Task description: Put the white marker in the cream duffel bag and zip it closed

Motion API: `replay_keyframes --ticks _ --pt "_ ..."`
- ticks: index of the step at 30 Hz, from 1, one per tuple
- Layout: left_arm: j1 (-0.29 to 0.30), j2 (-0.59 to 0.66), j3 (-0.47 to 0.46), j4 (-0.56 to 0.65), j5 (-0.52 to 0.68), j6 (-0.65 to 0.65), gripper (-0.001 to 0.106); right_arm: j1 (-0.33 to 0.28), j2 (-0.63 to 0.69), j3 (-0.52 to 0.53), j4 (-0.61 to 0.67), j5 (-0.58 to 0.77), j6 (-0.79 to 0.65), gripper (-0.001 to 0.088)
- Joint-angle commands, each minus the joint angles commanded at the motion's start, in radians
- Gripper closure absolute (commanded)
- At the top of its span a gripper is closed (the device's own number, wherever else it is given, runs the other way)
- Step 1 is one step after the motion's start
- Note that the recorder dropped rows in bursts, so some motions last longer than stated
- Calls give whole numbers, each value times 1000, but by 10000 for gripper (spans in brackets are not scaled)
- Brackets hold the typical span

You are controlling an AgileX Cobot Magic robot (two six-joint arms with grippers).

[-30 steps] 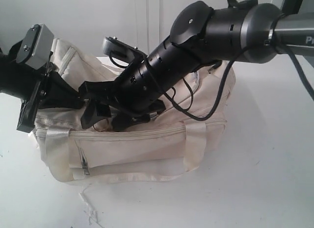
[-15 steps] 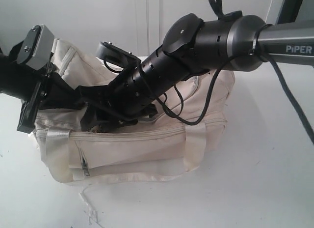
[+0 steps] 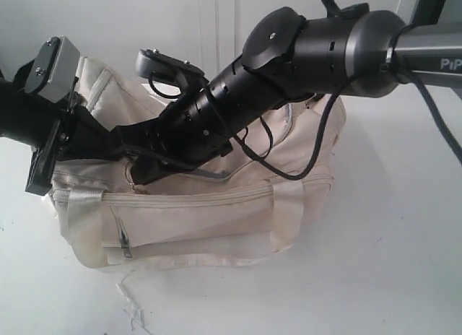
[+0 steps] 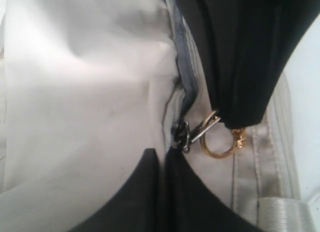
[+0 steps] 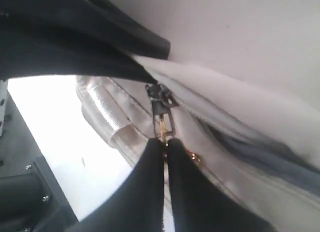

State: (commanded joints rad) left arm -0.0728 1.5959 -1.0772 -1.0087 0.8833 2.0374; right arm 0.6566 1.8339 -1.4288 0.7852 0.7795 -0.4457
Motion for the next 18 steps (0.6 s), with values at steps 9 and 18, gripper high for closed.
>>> replay_keyframes --ticks 9,18 --pt "0 0 0 0 0 0 1053 0 -47 0 -227 29 92 868" --pt "0 0 0 0 0 0 1053 0 -52 0 -349 59 139 868"
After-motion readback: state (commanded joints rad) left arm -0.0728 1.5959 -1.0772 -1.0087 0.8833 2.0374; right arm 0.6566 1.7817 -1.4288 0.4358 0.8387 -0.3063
